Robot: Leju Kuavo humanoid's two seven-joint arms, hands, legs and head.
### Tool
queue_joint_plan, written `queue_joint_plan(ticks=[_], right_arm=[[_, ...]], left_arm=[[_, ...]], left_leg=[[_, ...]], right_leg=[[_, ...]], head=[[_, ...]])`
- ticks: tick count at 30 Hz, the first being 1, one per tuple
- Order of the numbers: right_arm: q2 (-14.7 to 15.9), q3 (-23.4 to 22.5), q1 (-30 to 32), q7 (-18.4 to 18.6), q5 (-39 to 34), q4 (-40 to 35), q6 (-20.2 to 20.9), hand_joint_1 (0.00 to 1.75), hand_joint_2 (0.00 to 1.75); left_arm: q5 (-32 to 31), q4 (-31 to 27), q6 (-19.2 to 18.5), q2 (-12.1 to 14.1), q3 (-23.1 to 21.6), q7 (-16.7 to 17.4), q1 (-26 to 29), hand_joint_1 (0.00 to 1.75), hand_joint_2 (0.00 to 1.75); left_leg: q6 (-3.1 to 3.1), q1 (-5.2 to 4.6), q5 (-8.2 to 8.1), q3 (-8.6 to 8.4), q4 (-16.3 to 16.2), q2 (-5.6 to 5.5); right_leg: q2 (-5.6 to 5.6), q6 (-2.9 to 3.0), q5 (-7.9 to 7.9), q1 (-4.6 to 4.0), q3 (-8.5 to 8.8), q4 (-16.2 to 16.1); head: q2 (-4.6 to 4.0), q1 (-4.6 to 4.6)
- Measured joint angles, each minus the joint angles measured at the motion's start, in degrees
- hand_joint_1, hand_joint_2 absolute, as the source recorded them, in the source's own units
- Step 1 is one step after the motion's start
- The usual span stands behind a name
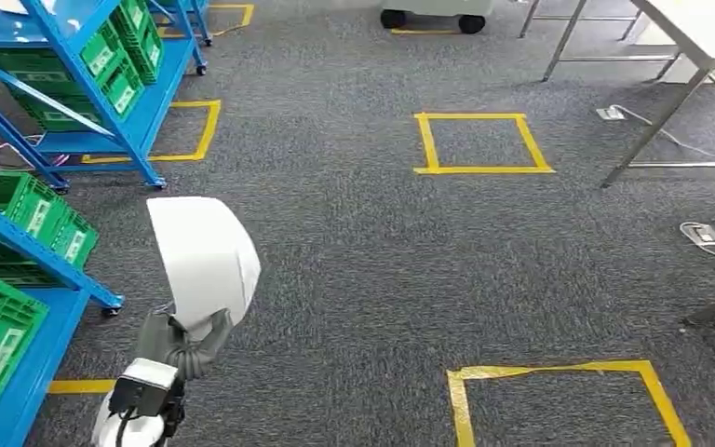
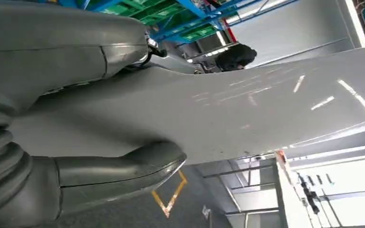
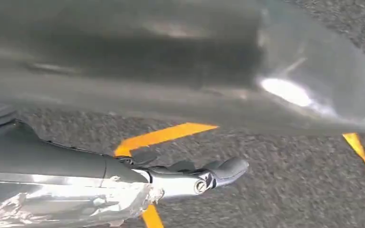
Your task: Take the parts from the cabinet and place them on the table.
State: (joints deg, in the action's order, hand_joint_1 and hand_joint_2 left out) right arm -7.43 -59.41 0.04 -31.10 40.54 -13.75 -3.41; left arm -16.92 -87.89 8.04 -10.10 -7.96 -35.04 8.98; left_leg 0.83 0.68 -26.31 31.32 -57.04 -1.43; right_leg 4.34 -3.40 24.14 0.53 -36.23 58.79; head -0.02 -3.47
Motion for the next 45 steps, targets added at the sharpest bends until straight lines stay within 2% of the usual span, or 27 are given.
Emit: queue_joint_plan(ticks=[1, 2, 4, 5, 6, 8, 9, 10, 14, 15, 16, 17, 19, 20, 22, 24, 25, 29, 30, 31, 32, 34, 36, 38, 39, 40, 45], right_arm=[[-0.1, 0.0, -0.1, 0.0, 0.1, 0.0, 0.0, 0.0, 0.0], [-0.1, 0.0, -0.3, 0.0, 0.3, 0.0, 0.1, 0.0, 0.0], [-0.2, 0.0, -0.6, 0.0, 0.4, 0.0, 0.2, 0.0, 0.0], [-0.2, 0.0, -0.5, 0.0, 0.5, 0.0, 0.2, 0.0, 0.0], [-0.2, 0.0, -0.4, 0.0, 0.5, 0.0, 0.2, 0.0, 0.0], [-0.2, 0.0, -0.3, 0.1, 0.5, 0.0, 0.2, 0.0, 0.0], [-0.2, 0.0, -0.4, 0.1, 0.5, -0.1, 0.3, 0.0, 0.0], [-0.3, 0.0, -0.6, 0.1, 0.7, -0.1, 0.3, 0.0, 0.0], [-0.3, 0.0, -0.6, 0.1, 0.8, -0.1, 0.3, 0.0, 0.0], [-0.4, 0.0, -0.5, 0.1, 0.8, -0.1, 0.4, 0.0, 0.0], [-0.3, 0.0, -0.6, 0.1, 0.9, -0.2, 0.4, 0.0, 0.0], [-0.3, 0.0, -0.8, 0.1, 1.0, -0.3, 0.3, 0.0, 0.0], [-0.3, 0.0, -0.9, 0.2, 1.2, -0.3, 0.4, 0.0, 0.0], [-0.3, 0.0, -0.8, 0.2, 1.4, -0.3, 0.5, 0.0, 0.0], [-0.3, -0.1, -0.7, 0.2, 1.4, -0.3, 0.5, 0.0, 0.0], [-0.4, -0.3, -0.7, 0.2, 1.4, -0.3, 0.5, 0.0, 0.0], [-0.4, -0.4, -0.8, 0.2, 1.4, -0.3, 0.5, 0.0, 0.0], [-0.4, -0.5, -0.3, 0.2, 1.4, -0.4, 0.5, 0.0, 0.0], [-0.4, -0.6, -0.1, 0.2, 1.4, -0.4, 0.5, 0.0, 0.0], [-0.4, -0.6, -0.1, 0.2, 1.4, -0.4, 0.4, 0.0, 0.0], [-0.4, -0.7, -0.3, 0.2, 1.5, -0.4, 0.5, 0.0, 0.0], [-0.4, -0.7, -0.6, 0.2, 1.7, -0.4, 0.5, 0.0, 0.0], [-0.4, -0.9, -0.5, 0.2, 2.0, -0.4, 0.5, 0.0, 0.0], [-0.4, -0.9, -0.4, 0.2, 2.5, -0.4, 0.5, 0.0, 0.0], [-0.4, -1.0, -0.4, 0.3, 2.8, -0.4, 0.6, 0.0, 0.0], [-0.4, -1.0, -0.6, 0.3, 2.9, -0.4, 0.7, 0.0, 0.0], [-0.5, -1.4, -0.7, 0.3, 3.9, -0.4, 1.0, 0.0, 0.0]], left_arm=[[0.0, 0.0, 0.0, 0.0, 0.0, 0.0, 0.1, 1.75, 1.75], [0.0, 0.0, -0.1, 0.0, 0.1, 0.0, 0.2, 1.75, 1.75], [0.0, 0.0, -0.2, 0.0, 0.4, 0.0, 0.4, 1.75, 1.75], [0.0, 0.0, -0.2, 0.0, 0.4, 0.0, 0.4, 1.75, 1.75], [0.0, 0.0, -0.3, 0.0, 0.5, 0.0, 0.4, 1.75, 1.75], [0.0, 0.0, -0.3, 0.0, 0.5, 0.0, 0.4, 1.75, 1.75], [0.0, 0.0, -0.3, 0.0, 0.5, 0.0, 0.4, 1.75, 1.75], [0.0, 0.0, -0.3, 0.0, 0.6, 0.0, 0.4, 1.75, 1.75], [0.0, 0.0, -0.4, 0.0, 0.8, 0.0, 0.3, 1.75, 1.75], [0.0, 0.0, -0.4, 0.0, 0.8, 0.0, 0.3, 1.75, 1.75], [0.0, 0.0, -0.5, 0.0, 0.8, 0.0, 0.3, 1.75, 1.75], [0.1, 0.0, -0.5, 0.0, 0.8, 0.0, 0.4, 1.75, 1.75], [0.1, 0.0, -0.6, 0.2, 1.0, 0.0, 0.7, 1.75, 1.75], [0.1, 0.1, -0.6, 0.2, 1.0, 0.0, 0.8, 1.75, 1.75], [0.1, 0.1, -0.6, 0.2, 1.0, 0.0, 0.8, 1.75, 1.75], [0.1, 0.1, -0.6, 0.2, 1.0, 0.0, 0.7, 1.75, 1.75], [0.1, 0.1, -0.6, 0.2, 1.0, 0.0, 0.7, 1.75, 1.75], [0.1, 0.1, -0.6, 0.2, 1.1, 0.0, 0.7, 1.75, 1.75], [0.1, 0.0, -0.6, 0.1, 1.1, 0.0, 0.6, 1.75, 1.75], [0.1, 0.0, -0.7, 0.0, 1.1, 0.0, 0.6, 1.75, 1.75], [0.1, 0.0, -0.8, 0.0, 1.2, 0.0, 0.7, 1.75, 1.75], [0.1, 0.1, -0.9, 0.0, 1.4, 0.0, 0.9, 1.75, 1.75], [0.2, 0.1, -1.2, 0.0, 1.4, 0.0, 0.8, 1.75, 1.75], [0.7, 0.1, -1.7, 0.0, 1.4, 0.0, 0.8, 1.75, 1.75], [0.8, 0.1, -2.0, 0.0, 1.4, 0.0, 0.7, 1.75, 1.75], [1.1, 0.1, -2.3, 0.0, 1.4, 0.0, 0.7, 1.75, 1.75], [3.3, 0.1, -4.5, 0.0, 1.6, -0.9, 0.4, 1.75, 1.75]], left_leg=[[0.37, -0.12, -0.04, 0.01, 0.0, 0.51], [0.42, -0.26, -0.05, 0.02, 0.0, 1.24], [0.55, -0.44, -0.15, 0.03, 0.0, 2.85], [0.55, -0.46, -0.21, -0.02, 0.0, 3.56], [0.52, -0.46, -0.28, -0.09, 0.0, 4.04], [0.28, -0.46, -0.59, -0.45, 0.0, 5.11], [-0.01, -0.55, -0.83, -0.82, 0.0, 5.59], [-0.42, -1.07, -1.12, -0.97, -0.1, 6.01], [-1.54, -0.83, -1.1, -1.48, 0.4, 7.82], [-2.07, -0.56, -1.77, -1.38, -0.4, 6.59], [-2.17, -0.59, -3.49, -0.44, -2.8, 3.86], [-2.24, -0.56, -5.85, 1.61, -7.1, 2.48], [-2.25, -0.57, -9.59, 6.52, -16.5, 1.68], [-2.21, -0.57, -9.63, 7.83, -18.5, 1.63], [-2.05, -0.53, -5.66, 6.62, -14.7, 1.56], [-2.0, -0.26, -0.1, 1.78, -4.2, 0.01], [-2.15, 0.12, -0.09, 0.35, -1.0, -2.93], [-0.93, -0.17, -0.04, 0.37, -0.4, -1.61], [-0.46, 0.21, 0.26, 0.31, 0.0, -0.75], [-0.07, 0.12, 0.18, 0.3, 0.0, -0.24], [0.18, -0.06, 0.15, 0.3, 0.0, 0.46], [0.36, -0.36, 0.03, 0.3, 0.0, 2.13], [0.39, -0.42, -0.07, 0.23, 0.0, 3.55], [0.24, -0.41, -0.34, -0.08, 0.0, 4.73], [0.03, -0.4, -0.52, -0.36, 0.0, 5.17], [-0.32, -0.52, -0.75, -0.65, 0.0, 5.7], [-1.87, -0.59, -1.07, -1.1, 0.2, 7.21]], right_leg=[[-2.18, -0.18, 2.11, -0.06, -1.45, 3.0], [-3.28, -0.41, 4.73, -0.01, -3.73, 7.9], [-3.9, -0.6, 8.38, 0.01, -8.01, 17.2], [-3.91, -0.68, 8.15, 0.01, -8.39, 18.1], [-3.95, -0.62, 6.75, 0.0, -7.26, 16.2], [-4.93, -0.35, 2.26, -0.01, -1.75, 6.4], [-7.17, -0.2, 0.47, -0.1, 1.57, 0.9], [-8.8, 0.09, 1.03, -0.48, 2.41, -0.3], [-6.06, 1.45, 0.5, -0.66, 2.09, -0.7], [-5.43, 1.87, 0.22, -0.22, 2.49, -1.2], [-4.86, 2.18, 0.16, -0.12, 2.58, -1.2], [-4.22, 2.35, 0.11, -0.06, 2.51, -1.2], [-2.67, 2.51, 0.12, -0.12, 2.36, -1.2], [-1.99, 2.51, 0.12, -0.13, 2.36, -1.2], [-0.47, 2.44, 0.08, -0.07, 2.41, -1.2], [1.12, 2.12, -0.01, 0.16, 2.42, -1.0], [1.71, 1.64, 0.03, -0.08, 2.12, -0.7], [3.59, 0.24, -0.66, 0.29, 0.76, -1.4], [3.07, 0.07, -0.42, 0.26, 0.75, -1.0], [-0.27, 0.01, 0.89, -0.13, 0.03, 0.8], [-2.38, -0.19, 3.27, -0.13, -1.82, 4.6], [-3.84, -0.36, 7.7, -0.02, -6.47, 14.5], [-3.92, -0.43, 7.95, -0.02, -7.78, 17.5], [-4.35, -0.3, 3.59, -0.01, -3.24, 9.4], [-5.63, -0.26, 1.37, -0.03, 0.0, 3.7], [-8.04, -0.17, 1.07, -0.21, 2.13, -0.6], [-5.43, 1.75, 0.48, -0.47, 2.24, -0.8]], head=[[0.0, -0.4], [0.0, -0.33], [0.02, -0.33], [0.0, -0.33], [0.0, -0.35], [0.0, -0.33], [0.0, -0.37], [0.02, -0.33], [0.02, -0.13], [0.02, -0.07], [0.02, 0.35], [0.0, 0.39], [0.02, 0.41], [0.02, 0.43], [0.02, 0.41], [0.02, 0.46], [0.02, 0.46], [0.02, 0.41], [0.02, 0.43], [0.02, 0.02], [0.02, -0.22], [0.02, -0.11], [0.0, -0.13], [0.02, -0.16], [0.0, -0.18], [0.0, -0.18], [0.02, -0.03]])
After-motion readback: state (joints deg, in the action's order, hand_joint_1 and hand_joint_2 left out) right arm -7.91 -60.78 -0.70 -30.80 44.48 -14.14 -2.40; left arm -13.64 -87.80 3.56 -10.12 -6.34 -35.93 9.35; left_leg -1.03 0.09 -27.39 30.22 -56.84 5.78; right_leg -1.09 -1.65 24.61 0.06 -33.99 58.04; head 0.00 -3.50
